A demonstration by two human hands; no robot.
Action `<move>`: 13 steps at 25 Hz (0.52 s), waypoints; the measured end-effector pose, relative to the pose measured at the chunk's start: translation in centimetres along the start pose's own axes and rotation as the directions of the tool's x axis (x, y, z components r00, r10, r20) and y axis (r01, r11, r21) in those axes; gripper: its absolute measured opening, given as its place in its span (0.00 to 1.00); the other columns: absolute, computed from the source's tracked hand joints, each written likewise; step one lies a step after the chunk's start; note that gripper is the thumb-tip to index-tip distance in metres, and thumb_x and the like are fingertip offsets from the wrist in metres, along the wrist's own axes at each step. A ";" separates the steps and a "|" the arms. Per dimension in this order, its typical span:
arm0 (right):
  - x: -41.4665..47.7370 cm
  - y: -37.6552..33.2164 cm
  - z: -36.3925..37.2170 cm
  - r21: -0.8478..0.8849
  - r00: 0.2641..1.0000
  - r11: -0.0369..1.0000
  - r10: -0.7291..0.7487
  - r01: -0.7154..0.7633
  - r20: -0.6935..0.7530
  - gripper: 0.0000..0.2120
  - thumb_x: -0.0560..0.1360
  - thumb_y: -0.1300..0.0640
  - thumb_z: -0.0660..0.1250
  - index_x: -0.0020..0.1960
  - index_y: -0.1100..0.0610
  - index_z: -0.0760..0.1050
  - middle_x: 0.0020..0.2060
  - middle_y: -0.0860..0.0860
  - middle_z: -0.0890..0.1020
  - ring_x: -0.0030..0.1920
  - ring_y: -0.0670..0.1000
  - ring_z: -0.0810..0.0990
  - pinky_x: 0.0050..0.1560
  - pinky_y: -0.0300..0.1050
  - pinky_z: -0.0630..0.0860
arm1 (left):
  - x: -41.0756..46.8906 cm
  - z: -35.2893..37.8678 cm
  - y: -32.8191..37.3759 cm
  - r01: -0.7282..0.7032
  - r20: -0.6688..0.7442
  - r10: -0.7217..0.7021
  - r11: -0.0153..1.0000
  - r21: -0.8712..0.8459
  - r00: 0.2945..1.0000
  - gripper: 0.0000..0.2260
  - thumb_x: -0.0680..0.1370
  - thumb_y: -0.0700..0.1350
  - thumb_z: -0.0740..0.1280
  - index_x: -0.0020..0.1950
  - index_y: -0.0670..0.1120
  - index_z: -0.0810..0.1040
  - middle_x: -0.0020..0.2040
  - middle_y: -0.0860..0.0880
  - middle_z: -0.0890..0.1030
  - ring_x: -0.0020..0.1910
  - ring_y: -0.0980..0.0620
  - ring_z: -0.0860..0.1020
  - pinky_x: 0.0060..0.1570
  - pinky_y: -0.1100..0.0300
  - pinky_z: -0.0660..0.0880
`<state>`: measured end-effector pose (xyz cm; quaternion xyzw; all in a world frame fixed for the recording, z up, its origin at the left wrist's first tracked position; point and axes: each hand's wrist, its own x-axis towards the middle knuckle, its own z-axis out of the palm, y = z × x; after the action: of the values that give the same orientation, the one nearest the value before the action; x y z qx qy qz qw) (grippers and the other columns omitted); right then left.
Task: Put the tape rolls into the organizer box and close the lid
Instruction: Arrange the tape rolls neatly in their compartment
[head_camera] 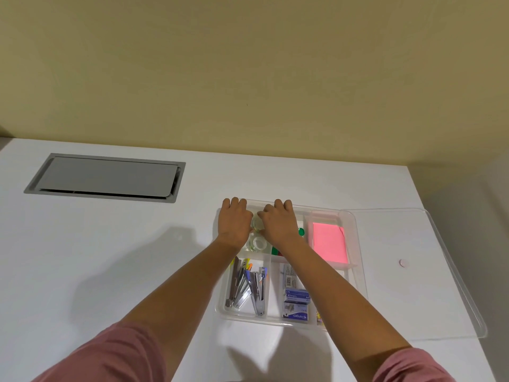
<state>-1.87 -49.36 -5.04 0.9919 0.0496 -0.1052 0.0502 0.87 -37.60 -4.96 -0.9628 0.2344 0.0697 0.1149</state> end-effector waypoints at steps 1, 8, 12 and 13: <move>0.0 0.0 0.0 -0.002 1.000 1.000 0.002 -0.002 0.000 0.13 0.78 0.53 0.63 0.60 0.55 0.76 0.56 0.52 0.80 0.61 0.56 0.71 0.65 0.50 0.63 | 0.0 0.0 0.0 0.003 -0.002 -0.003 1.000 0.001 1.000 0.13 0.80 0.52 0.63 0.62 0.51 0.79 0.61 0.48 0.74 0.63 0.48 0.70 0.65 0.54 0.64; 0.1 -0.4 -0.4 -0.002 1.000 1.000 0.023 -0.023 0.001 0.12 0.78 0.53 0.63 0.59 0.57 0.75 0.55 0.53 0.80 0.62 0.56 0.71 0.66 0.50 0.62 | 0.5 0.0 0.2 -0.009 -0.026 0.009 1.000 0.022 1.000 0.13 0.80 0.51 0.64 0.61 0.49 0.80 0.61 0.47 0.75 0.63 0.47 0.70 0.65 0.54 0.64; -0.1 -0.6 -0.4 0.019 0.999 0.999 0.045 -0.045 -0.008 0.14 0.78 0.56 0.63 0.61 0.59 0.70 0.56 0.55 0.80 0.62 0.57 0.71 0.66 0.50 0.63 | 0.1 0.3 0.3 -0.027 -0.027 0.029 0.999 0.046 0.999 0.12 0.80 0.49 0.64 0.61 0.48 0.79 0.61 0.47 0.75 0.64 0.46 0.70 0.65 0.54 0.64; -0.2 -0.6 -0.5 0.019 0.999 0.999 0.048 -0.048 -0.005 0.14 0.78 0.56 0.63 0.61 0.59 0.70 0.56 0.55 0.80 0.62 0.57 0.71 0.66 0.50 0.63 | -0.1 0.4 0.3 -0.028 -0.031 0.029 0.999 0.039 0.999 0.12 0.80 0.49 0.64 0.60 0.48 0.79 0.62 0.47 0.75 0.64 0.46 0.70 0.64 0.54 0.64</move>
<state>-2.02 -48.74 -4.60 0.9935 0.0250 -0.1020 0.0432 0.64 -37.73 -5.41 -0.9579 0.2514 0.0514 0.1289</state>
